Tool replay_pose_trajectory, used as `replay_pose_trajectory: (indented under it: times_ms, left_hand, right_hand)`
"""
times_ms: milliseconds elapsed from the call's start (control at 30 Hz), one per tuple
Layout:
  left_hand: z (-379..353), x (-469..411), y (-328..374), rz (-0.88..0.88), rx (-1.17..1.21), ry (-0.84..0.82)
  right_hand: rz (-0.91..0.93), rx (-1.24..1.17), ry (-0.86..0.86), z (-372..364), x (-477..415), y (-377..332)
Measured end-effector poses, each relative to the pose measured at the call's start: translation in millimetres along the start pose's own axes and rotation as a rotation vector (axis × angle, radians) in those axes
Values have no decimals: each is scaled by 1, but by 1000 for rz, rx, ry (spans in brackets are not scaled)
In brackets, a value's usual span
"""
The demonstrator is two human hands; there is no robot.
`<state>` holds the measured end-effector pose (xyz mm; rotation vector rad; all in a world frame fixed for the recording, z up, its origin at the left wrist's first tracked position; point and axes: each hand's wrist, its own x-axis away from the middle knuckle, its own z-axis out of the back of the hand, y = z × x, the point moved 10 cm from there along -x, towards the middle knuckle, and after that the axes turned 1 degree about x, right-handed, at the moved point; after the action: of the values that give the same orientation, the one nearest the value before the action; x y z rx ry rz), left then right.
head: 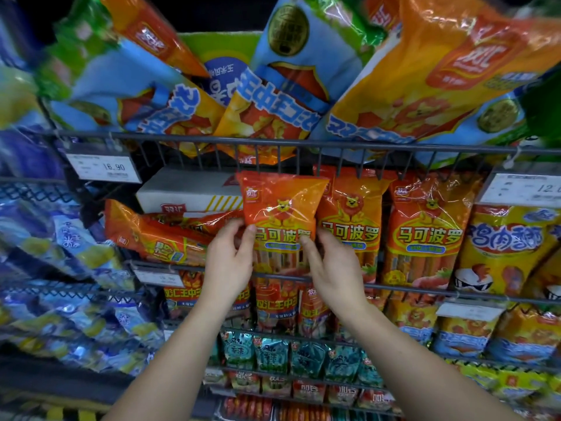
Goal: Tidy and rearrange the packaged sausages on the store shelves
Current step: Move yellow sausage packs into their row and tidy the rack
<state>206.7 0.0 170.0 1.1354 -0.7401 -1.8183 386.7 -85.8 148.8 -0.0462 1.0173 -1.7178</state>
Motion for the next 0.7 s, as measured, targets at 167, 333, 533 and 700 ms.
replay_pose_trajectory:
  times_ms: [167, 333, 533, 700]
  left_hand:
    - [-6, -20, -4, 33, 31, -55]
    - [-9, -31, -8, 30, 3, -55]
    - [-16, -42, -17, 71, -20, -88]
    - [-21, -51, -19, 45, -75, -102]
  right_hand:
    - [-61, 106, 54, 5, -6, -2]
    - [-86, 233, 29, 9, -14, -11]
    - [-146, 363, -44, 7, -31, -14]
    - [-173, 483, -22, 8, -36, -14]
